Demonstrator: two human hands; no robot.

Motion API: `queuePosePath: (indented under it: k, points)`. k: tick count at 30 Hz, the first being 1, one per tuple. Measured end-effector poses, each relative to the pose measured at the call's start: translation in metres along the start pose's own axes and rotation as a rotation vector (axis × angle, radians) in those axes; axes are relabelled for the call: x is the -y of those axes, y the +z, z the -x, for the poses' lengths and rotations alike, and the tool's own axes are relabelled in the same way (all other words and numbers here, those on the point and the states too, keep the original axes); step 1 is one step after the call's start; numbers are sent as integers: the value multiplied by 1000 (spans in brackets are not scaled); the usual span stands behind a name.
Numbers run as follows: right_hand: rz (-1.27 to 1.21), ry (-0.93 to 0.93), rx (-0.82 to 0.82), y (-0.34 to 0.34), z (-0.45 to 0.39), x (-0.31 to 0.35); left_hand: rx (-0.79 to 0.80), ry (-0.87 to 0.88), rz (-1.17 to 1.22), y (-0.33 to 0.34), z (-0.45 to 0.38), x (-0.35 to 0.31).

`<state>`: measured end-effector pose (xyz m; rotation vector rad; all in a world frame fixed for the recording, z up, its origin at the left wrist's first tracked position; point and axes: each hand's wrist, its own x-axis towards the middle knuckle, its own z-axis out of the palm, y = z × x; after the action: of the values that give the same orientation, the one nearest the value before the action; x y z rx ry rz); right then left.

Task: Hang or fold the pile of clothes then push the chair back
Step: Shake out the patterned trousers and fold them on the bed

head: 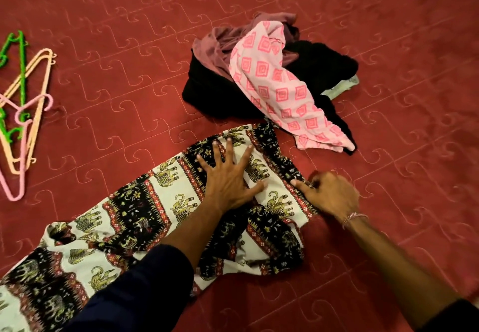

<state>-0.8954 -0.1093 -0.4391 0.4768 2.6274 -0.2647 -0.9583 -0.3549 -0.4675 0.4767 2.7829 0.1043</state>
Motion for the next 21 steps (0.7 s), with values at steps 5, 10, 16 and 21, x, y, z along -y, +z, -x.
queuePosePath:
  k: [5,10,16,21]
  points:
    - [-475,-323,231,-9,11,-3,-158,76,7,-11,-9,-12]
    - [-499,-249,223,-4,17,-14,-59,294,51,-12,-34,-20]
    - [-177,-88,44,9,20,-27,45,178,-40,-9,-65,-32]
    - [-5,-38,-224,24,26,-31,51,188,16,-7,-70,-31]
